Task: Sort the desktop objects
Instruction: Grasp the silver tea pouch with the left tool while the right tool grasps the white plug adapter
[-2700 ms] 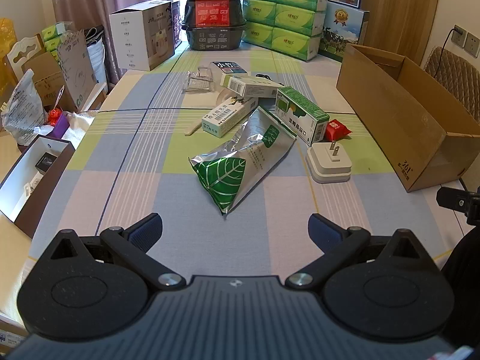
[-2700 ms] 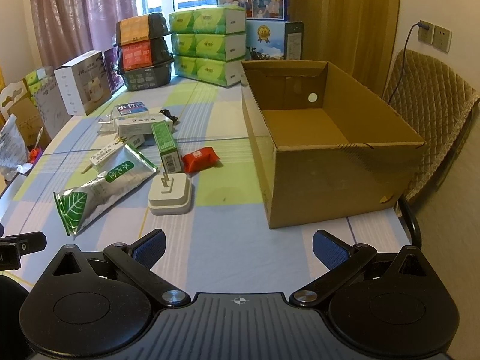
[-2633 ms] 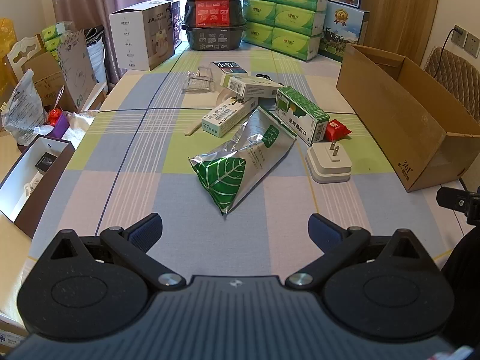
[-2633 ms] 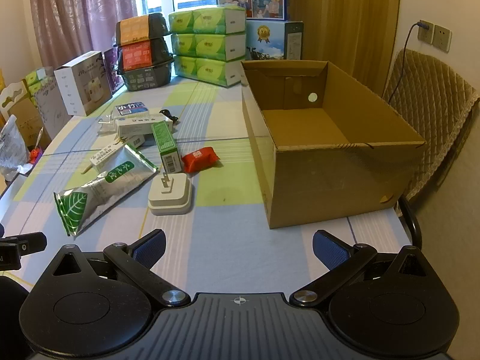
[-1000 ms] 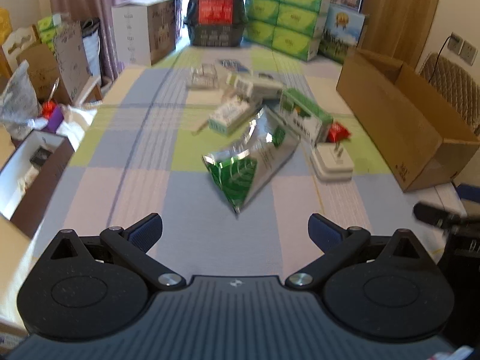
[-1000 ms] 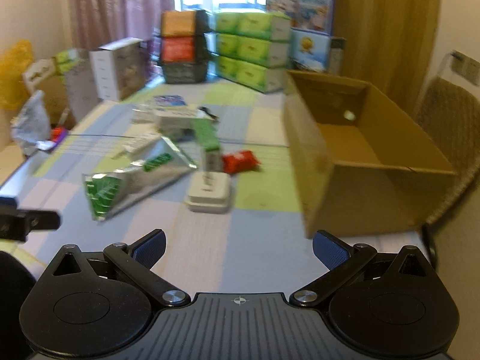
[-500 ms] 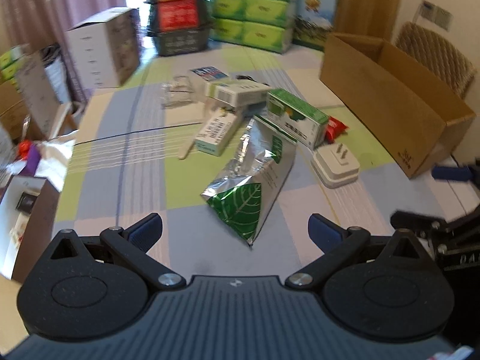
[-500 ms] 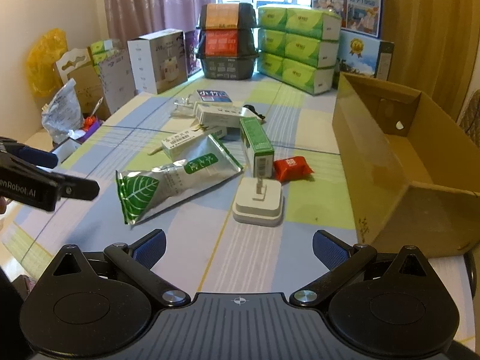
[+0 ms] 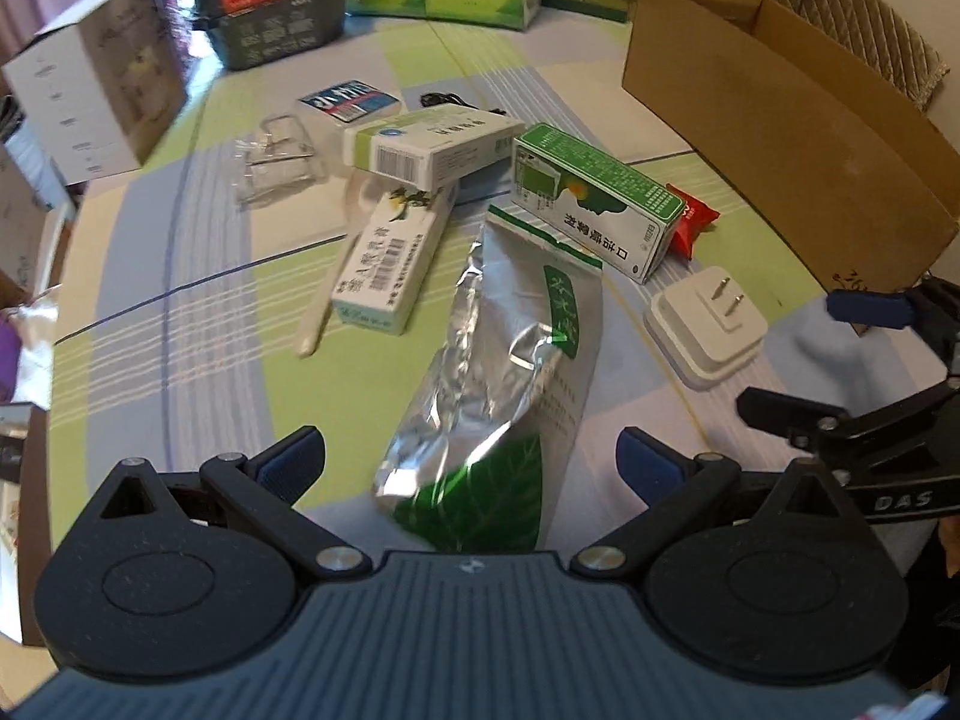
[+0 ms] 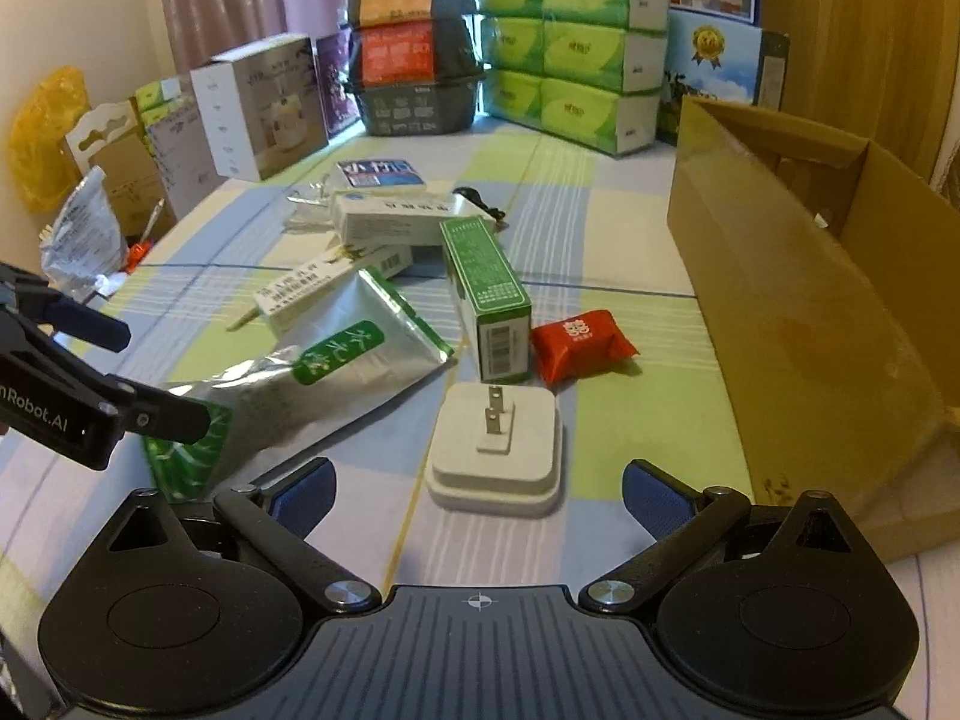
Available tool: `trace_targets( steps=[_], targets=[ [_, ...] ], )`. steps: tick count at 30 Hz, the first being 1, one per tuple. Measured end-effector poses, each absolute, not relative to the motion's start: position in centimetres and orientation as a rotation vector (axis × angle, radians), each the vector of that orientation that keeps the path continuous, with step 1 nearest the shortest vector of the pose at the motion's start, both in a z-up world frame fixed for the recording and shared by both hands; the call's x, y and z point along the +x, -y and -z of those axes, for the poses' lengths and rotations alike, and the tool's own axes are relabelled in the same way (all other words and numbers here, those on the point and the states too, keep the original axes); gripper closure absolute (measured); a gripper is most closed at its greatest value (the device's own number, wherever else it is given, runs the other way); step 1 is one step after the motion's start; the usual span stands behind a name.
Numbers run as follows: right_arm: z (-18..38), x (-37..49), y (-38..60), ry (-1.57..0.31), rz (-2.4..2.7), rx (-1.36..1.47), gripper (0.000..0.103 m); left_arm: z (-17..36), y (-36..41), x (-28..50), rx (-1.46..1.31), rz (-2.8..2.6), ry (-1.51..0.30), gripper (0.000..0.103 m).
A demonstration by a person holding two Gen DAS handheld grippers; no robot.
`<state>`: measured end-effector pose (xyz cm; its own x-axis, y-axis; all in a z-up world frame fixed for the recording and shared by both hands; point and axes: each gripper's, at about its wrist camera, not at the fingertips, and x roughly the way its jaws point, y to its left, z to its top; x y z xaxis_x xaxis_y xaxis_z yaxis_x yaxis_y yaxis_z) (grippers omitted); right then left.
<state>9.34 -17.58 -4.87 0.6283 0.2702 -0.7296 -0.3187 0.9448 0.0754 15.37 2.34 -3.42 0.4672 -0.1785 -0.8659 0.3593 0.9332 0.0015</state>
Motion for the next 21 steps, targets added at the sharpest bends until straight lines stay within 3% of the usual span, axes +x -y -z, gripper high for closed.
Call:
trace_targets(
  steps=[9,21],
  targets=[
    [7.7,13.2,16.9,-0.895,-0.303,-0.066,0.014,6.6,-0.7,19.7,0.257,0.427,-1.108,0.002],
    [9.2,13.6,16.5,-0.919,-0.275,-0.102,0.021,9.1,0.3,22.2,0.305,0.512,-1.178,0.011]
  ],
)
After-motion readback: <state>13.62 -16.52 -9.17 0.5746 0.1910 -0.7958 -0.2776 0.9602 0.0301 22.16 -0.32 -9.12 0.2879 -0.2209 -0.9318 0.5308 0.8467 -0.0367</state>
